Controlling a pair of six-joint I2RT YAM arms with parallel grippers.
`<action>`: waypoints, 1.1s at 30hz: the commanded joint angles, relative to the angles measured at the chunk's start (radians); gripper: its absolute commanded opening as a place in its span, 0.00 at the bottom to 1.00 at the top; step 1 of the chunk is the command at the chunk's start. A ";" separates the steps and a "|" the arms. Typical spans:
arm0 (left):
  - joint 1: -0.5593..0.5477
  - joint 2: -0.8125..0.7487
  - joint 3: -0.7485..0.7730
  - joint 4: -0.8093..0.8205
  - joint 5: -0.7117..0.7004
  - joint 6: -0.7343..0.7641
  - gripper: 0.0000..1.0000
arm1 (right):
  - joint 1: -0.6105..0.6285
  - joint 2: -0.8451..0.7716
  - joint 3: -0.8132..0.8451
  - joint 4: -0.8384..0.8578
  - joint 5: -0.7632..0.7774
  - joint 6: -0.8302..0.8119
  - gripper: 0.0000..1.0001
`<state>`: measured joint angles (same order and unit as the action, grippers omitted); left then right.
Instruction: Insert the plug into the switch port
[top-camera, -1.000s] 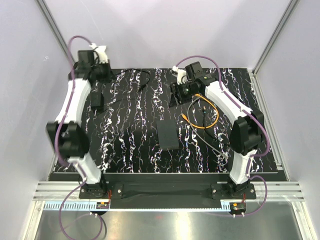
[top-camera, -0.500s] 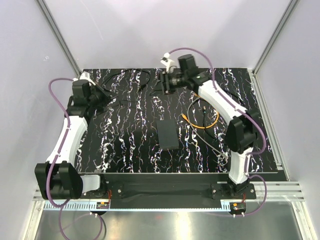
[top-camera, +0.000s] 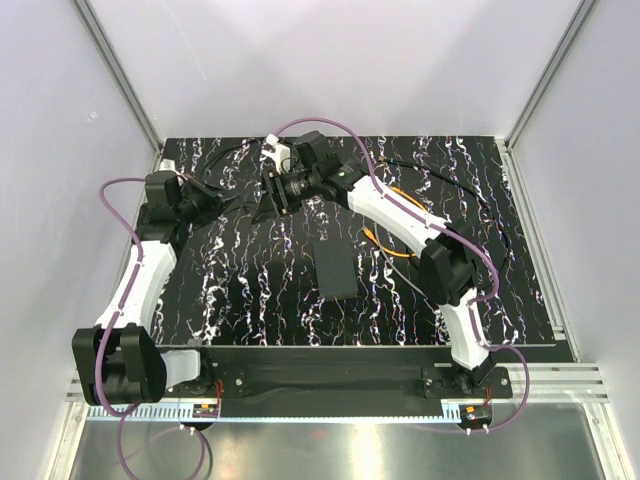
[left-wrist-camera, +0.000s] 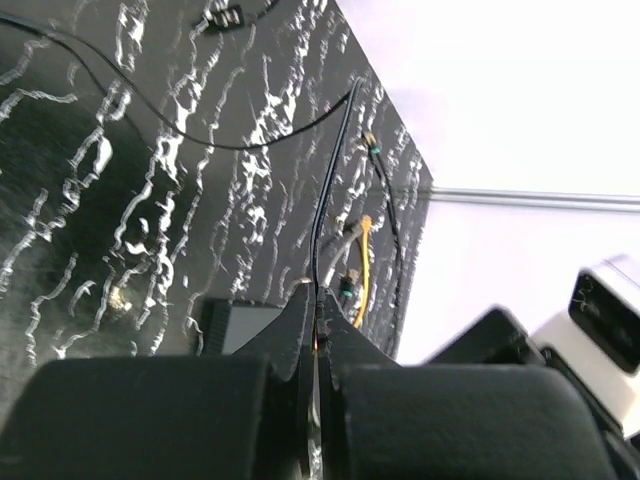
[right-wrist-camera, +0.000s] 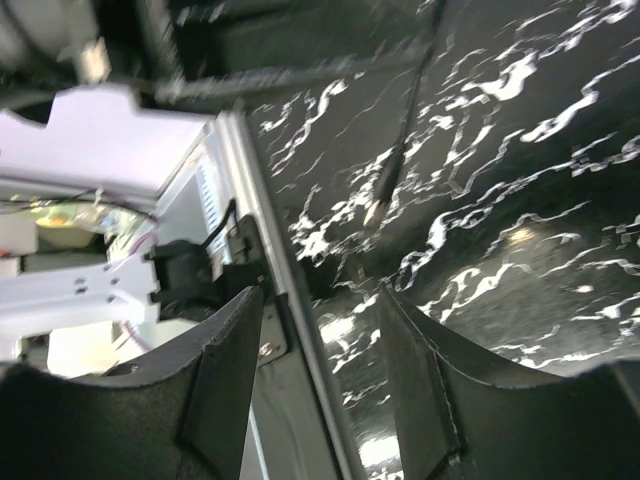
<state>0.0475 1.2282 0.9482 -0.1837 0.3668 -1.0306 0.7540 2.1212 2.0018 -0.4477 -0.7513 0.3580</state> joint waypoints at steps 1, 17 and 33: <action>0.003 -0.039 -0.034 0.110 0.089 -0.055 0.00 | 0.002 0.028 0.081 -0.022 0.075 -0.045 0.57; 0.003 -0.055 -0.100 0.181 0.127 -0.141 0.00 | 0.018 0.065 0.094 -0.023 0.093 -0.056 0.48; 0.008 -0.067 -0.144 0.247 0.165 -0.165 0.13 | 0.010 0.043 0.058 -0.026 0.067 -0.128 0.00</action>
<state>0.0517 1.1988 0.7952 0.0002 0.4847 -1.1992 0.7593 2.1918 2.0541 -0.4854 -0.6724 0.2752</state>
